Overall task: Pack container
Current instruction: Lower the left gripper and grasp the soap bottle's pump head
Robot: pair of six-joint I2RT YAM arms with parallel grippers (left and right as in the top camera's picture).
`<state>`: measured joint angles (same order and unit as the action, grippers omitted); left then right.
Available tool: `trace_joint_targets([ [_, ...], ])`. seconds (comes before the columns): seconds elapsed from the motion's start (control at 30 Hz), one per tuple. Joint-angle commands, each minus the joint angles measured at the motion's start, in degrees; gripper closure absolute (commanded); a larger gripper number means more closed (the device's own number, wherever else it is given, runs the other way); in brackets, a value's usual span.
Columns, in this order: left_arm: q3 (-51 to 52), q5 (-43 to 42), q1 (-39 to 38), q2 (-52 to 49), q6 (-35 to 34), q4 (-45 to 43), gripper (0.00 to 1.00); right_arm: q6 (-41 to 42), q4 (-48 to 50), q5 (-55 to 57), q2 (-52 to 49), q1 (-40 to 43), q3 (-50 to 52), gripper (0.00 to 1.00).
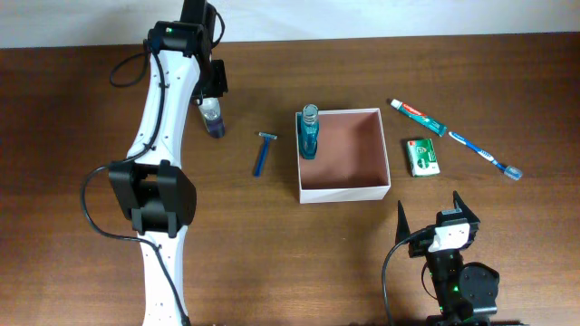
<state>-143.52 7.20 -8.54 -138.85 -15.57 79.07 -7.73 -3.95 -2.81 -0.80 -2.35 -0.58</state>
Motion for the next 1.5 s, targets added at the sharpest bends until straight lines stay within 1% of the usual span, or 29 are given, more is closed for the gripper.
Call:
trace_joint_targets([
  [0.0,0.02,1.29,0.35,-0.22,0.72,0.22,0.66,0.04,-0.35,0.5,0.59,-0.52,0.26,0.01],
  [0.63,-0.2,1.77,0.35,-0.22,1.55,1.07,0.66,0.04,-0.35,0.5,0.59,-0.55,0.26,0.01],
  [0.83,-0.22,1.79,0.35,-0.22,1.55,2.47,0.69,0.04,-0.35,0.5,0.59,-0.55,0.26,0.01],
  [0.93,-0.22,1.79,0.35,-0.22,1.55,2.62,0.69,0.04,-0.35,0.5,0.59,-0.55,0.26,0.01],
  [1.0,-0.57,1.79,0.35,-0.22,1.57,2.86,0.71,0.04,-0.37,0.5,0.59,-0.55,0.26,0.01],
  [1.23,-5.05,1.6,0.02,-0.22,1.6,3.56,0.72,0.04,-0.35,0.5,0.59,-0.55,0.26,0.01],
  [1.47,-13.33,1.49,-0.09,-0.22,1.57,6.43,0.72,0.04,-0.37,0.5,0.59,-0.55,0.26,0.01],
])
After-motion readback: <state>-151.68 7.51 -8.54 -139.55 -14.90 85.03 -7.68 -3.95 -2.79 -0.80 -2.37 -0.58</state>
